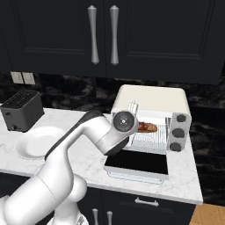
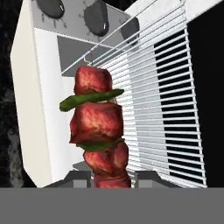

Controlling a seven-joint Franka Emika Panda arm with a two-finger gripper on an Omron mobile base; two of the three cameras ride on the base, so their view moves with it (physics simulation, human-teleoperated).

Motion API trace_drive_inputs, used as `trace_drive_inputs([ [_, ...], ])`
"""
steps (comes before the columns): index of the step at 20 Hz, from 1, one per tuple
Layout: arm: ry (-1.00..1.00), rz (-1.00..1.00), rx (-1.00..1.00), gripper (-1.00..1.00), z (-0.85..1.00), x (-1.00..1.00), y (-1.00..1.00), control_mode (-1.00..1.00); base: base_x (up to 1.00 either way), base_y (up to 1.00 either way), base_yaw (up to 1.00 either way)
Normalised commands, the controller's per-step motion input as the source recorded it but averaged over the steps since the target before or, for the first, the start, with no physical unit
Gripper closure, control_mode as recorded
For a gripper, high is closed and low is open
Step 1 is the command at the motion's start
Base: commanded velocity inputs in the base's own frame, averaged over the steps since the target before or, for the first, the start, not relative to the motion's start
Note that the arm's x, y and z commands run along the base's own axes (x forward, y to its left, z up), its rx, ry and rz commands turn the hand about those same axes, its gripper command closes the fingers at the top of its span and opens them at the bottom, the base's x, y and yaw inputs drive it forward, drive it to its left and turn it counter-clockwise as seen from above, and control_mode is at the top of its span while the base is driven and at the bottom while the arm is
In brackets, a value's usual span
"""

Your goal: Pick up the kebab skewer and baguette bread, and place them inside the toaster oven. Close the toaster oven door and start by setting the timer.

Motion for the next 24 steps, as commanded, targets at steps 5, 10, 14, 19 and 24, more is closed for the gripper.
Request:
trace_drive_inputs([
  [5, -0.05, 0.0, 0.12, 1.0, -0.12, 0.58, 0.0, -1.0, 0.0, 0.0, 0.0],
  [10, -0.12, 0.01, -0.01, 1.0, -0.38, 0.14, -0.17, -1.0, 0.0, 0.0, 0.0],
  [14, -0.1, 0.01, -0.11, 1.0, -0.48, 0.02, -0.11, -1.0, 0.0, 0.0, 0.0],
  [19, -0.01, 0.0, -0.08, 1.0, -0.27, 0.14, -0.01, -1.0, 0.0, 0.0, 0.0],
  [24, 0.02, 0.0, -0.01, 1.0, -0.01, 0.14, -0.01, -1.0, 0.0, 0.0, 0.0],
])
